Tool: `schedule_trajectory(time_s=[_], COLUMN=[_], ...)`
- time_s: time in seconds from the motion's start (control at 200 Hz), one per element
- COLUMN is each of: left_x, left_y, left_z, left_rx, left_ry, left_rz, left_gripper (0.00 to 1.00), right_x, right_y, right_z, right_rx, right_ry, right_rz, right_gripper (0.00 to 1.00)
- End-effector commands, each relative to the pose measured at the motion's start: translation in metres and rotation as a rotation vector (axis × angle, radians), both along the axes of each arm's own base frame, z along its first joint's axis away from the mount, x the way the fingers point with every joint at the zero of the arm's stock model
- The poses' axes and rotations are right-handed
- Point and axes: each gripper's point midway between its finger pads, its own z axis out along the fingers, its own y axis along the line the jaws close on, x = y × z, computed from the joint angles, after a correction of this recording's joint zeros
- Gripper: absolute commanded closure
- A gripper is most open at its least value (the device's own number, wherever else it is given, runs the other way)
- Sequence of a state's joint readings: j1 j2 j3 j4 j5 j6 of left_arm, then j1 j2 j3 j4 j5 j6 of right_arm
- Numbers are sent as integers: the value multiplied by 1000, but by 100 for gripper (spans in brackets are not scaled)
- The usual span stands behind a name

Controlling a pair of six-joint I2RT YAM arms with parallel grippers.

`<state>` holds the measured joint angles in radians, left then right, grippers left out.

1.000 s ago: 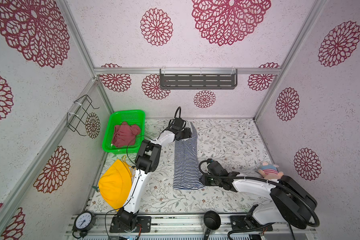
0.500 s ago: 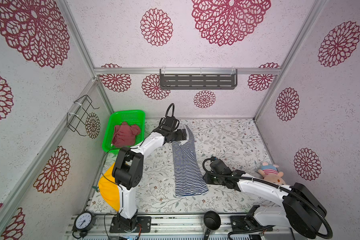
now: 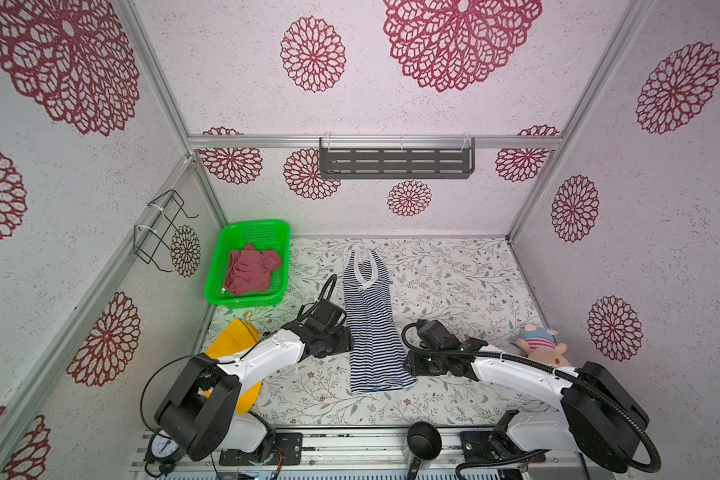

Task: Fold and stack the tank tops
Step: 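Release the tank top and move both grippers to its end nearest the robot, then grasp the hem corners nearest the robot with both grippers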

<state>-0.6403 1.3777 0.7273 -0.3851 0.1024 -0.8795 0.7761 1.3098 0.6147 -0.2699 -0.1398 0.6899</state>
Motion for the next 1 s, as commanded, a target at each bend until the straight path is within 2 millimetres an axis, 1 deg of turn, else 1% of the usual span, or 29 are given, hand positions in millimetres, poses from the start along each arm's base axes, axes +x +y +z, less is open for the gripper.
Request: schedule_trajectory(time_s=[0.0, 0.06, 0.14, 0.235, 0.31, 0.465, 0.565, 0.656, 0.706, 0.841, 0.891, 0.996], left_x=[-29, -48, -66, -81, -87, -92, -97, -96, -95, -96, -97, -99], left_y=[-10, -13, -13, -10, -10, -18, -23, -26, -27, -28, -28, -26], left_z=[1, -5, -10, -16, -20, -26, -33, -36, -36, -41, -43, -44], left_rx=[-98, -113, -126, -127, -129, -129, -115, -113, -116, -109, -109, -99], left_ry=[77, 117, 155, 189, 209, 229, 249, 246, 244, 253, 256, 261], left_rz=[81, 90, 107, 121, 126, 113, 96, 94, 96, 102, 104, 106], left_gripper=[33, 35, 36, 38, 38, 39, 40, 46, 47, 55, 59, 65], right_x=[-13, -17, -21, -24, -27, -30, -32, -33, -34, -37, -37, -36], right_y=[1, -2, -3, 0, 0, -3, -4, -2, -1, -4, -5, -5], right_z=[2, -1, -4, -5, -7, -11, -14, -16, -16, -17, -17, -15], right_rx=[17, 9, 5, 26, 29, 16, 17, 29, 35, 30, 28, 30], right_ry=[53, 72, 92, 111, 124, 142, 151, 157, 162, 166, 165, 157], right_rz=[25, 20, 20, 21, 21, 18, 12, 8, 9, 4, 1, -4], right_gripper=[55, 55, 57, 58, 58, 55, 54, 54, 55, 58, 60, 66])
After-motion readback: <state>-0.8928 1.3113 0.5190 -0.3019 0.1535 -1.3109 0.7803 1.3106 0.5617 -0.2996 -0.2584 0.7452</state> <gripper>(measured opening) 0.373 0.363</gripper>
